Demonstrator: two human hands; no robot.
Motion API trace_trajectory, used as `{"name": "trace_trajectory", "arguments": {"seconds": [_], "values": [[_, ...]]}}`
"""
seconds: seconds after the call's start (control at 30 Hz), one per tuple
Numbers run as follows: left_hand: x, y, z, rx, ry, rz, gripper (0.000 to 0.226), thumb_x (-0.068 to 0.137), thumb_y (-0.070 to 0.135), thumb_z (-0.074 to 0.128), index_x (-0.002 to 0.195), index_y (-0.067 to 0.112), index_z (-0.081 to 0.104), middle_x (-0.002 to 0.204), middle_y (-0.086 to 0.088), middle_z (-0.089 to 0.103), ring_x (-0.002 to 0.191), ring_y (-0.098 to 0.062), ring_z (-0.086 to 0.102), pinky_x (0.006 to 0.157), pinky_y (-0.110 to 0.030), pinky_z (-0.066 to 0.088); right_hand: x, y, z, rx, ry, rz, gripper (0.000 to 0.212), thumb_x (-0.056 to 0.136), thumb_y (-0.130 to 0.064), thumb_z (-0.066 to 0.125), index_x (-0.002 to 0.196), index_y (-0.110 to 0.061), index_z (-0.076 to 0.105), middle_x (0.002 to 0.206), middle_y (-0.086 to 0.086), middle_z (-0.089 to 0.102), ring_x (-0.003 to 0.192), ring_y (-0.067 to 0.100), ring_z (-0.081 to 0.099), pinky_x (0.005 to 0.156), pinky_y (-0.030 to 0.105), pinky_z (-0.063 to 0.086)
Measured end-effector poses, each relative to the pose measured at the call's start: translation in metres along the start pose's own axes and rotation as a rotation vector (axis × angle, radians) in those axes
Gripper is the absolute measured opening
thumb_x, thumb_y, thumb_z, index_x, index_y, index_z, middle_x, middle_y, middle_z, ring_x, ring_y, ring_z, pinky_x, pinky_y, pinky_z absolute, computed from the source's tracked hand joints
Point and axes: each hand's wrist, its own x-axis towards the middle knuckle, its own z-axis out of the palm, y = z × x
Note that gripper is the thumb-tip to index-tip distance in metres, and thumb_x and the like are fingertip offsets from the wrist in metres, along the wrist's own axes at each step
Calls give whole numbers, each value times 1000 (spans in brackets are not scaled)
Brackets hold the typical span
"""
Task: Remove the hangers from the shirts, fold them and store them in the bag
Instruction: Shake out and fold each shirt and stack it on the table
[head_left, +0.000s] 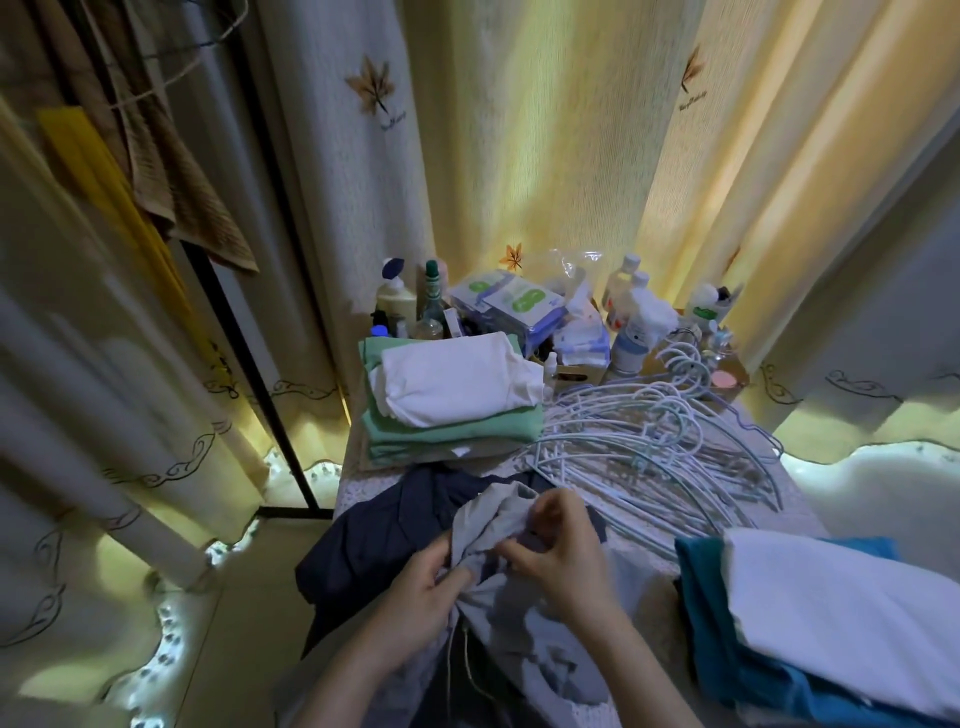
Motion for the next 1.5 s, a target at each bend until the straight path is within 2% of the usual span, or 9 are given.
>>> {"name": "trace_trajectory", "arguments": {"seconds": [0.1, 0.23, 0.5, 0.6, 0.73, 0.97, 1.17, 1.27, 1.5], "values": [[-3, 9, -9, 88, -183, 34, 31, 98, 13, 47, 124, 26, 58, 121, 13, 66, 113, -6, 60, 86, -16, 47, 20, -2, -23, -21, -258, -236, 76, 64, -24, 86, 129, -23, 46, 132, -9, 44, 123, 1, 43, 98, 16, 41], [-2, 50, -25, 245, -223, 156, 34, 97, 6, 46, 117, 29, 61, 120, 17, 65, 112, -2, 59, 91, -18, 46, 35, -41, -30, 103, -596, -162, 27, 77, -19, 78, 98, -32, 69, 99, -11, 72, 93, 1, 65, 79, 20, 51], [-15, 166, -76, 224, -119, 544, 49, 78, 22, 76, 112, 25, 41, 112, 15, 62, 94, -8, 67, 71, -19, 54, 73, -215, -106, 3, -330, -571, 13, 76, -28, 75, 84, -35, 67, 85, -16, 72, 79, 0, 67, 67, 15, 54], [-15, 192, -86, 327, -22, 635, 29, 79, 13, 72, 95, 32, 56, 103, 6, 67, 96, -7, 66, 76, -17, 53, 75, -273, -133, -157, -252, -703, 16, 75, -24, 77, 84, -33, 66, 76, -14, 69, 76, -3, 65, 67, 13, 53], [-4, 229, -89, 392, 236, 738, 52, 86, -5, 57, 74, 43, 72, 91, 20, 70, 92, 6, 63, 74, -8, 50, 84, -326, -149, -436, -44, -829, 17, 74, -30, 78, 79, -34, 62, 65, -24, 57, 63, -14, 56, 56, 3, 40], [14, 281, -67, 269, 338, 656, 30, 96, 38, 43, 87, 36, 72, 93, 17, 66, 93, 0, 58, 76, -16, 42, 105, -360, -147, -694, 136, -864, 27, 76, -38, 73, 81, -13, 65, 76, 7, 65, 71, 26, 60, 68, 40, 52], [15, 306, -50, 184, 316, 635, 63, 56, 87, 41, 72, 37, 75, 76, 20, 72, 72, 8, 65, 63, -14, 44, 103, -367, -134, -869, 143, -865, 26, 79, -39, 66, 72, -20, 49, 67, 2, 53, 65, 29, 55, 52, 32, 44], [22, 313, -44, 267, 402, 658, 52, 52, 83, 55, 63, 34, 69, 65, 30, 66, 63, 15, 59, 63, -19, 44, 101, -372, -134, -920, 151, -885, 27, 80, -33, 65, 68, -23, 43, 64, -2, 44, 62, 29, 50, 47, 28, 32], [39, 316, -48, 415, 505, 804, 17, 74, 37, 71, 61, 37, 61, 59, 29, 61, 63, 13, 57, 56, -13, 43, 106, -380, -146, -893, 67, -1003, 29, 79, -40, 71, 78, -17, 54, 75, 8, 60, 70, 30, 57, 66, 41, 51]]}}
